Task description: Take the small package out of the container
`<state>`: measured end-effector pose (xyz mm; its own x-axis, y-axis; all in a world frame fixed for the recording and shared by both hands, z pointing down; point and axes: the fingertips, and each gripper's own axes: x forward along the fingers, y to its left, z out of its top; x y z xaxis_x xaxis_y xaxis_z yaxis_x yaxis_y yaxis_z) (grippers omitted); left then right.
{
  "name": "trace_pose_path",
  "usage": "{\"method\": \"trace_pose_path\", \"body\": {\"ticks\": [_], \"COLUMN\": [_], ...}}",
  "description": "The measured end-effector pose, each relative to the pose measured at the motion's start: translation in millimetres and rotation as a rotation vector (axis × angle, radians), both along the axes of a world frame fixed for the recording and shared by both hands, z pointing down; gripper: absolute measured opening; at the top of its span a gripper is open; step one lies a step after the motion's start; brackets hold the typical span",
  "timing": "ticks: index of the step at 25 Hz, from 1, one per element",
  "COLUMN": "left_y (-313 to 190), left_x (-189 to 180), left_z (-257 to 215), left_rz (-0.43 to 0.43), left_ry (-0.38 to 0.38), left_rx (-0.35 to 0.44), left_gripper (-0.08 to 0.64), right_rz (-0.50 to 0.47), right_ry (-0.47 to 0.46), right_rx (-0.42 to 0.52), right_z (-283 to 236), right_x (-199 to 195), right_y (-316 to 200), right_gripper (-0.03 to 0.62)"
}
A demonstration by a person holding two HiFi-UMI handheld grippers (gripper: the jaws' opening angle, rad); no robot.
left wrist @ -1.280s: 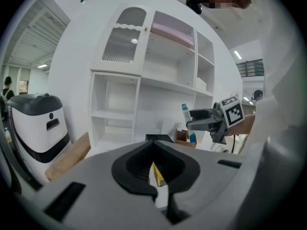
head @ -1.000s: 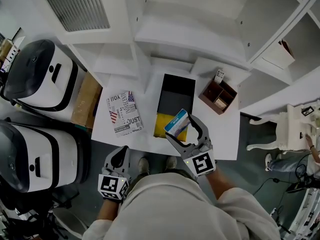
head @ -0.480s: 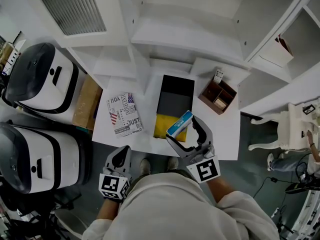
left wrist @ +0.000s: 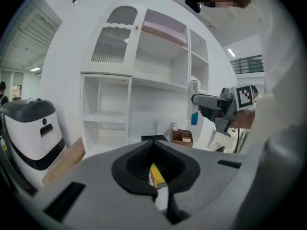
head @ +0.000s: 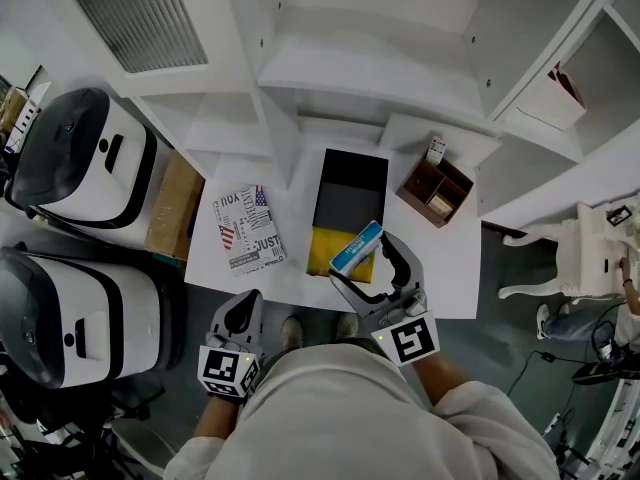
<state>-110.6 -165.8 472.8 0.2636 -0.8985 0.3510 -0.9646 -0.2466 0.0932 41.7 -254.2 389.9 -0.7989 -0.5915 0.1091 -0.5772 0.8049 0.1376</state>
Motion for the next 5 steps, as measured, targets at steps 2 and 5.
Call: {"method": "trace_pose_path", "body": {"ticks": [2, 5], "left_y": [-0.4, -0.6], "left_x": [0.3, 0.9], "left_z": [-0.3, -1.2], "left_rz": [0.001, 0.002], "left_ry": [-0.001, -0.002], "left_rx": [-0.001, -0.001], "left_gripper": [0.008, 0.008], "right_rz": [0.000, -0.001], "right_ry": [-0.002, -0.007], "right_rx": [0.000, 0.000], "right_z": [-0.5, -1.5], "right_x": [0.3, 0.6], "right_y": [-0.1, 0.1], "right_gripper": [0.420, 0.420]}}
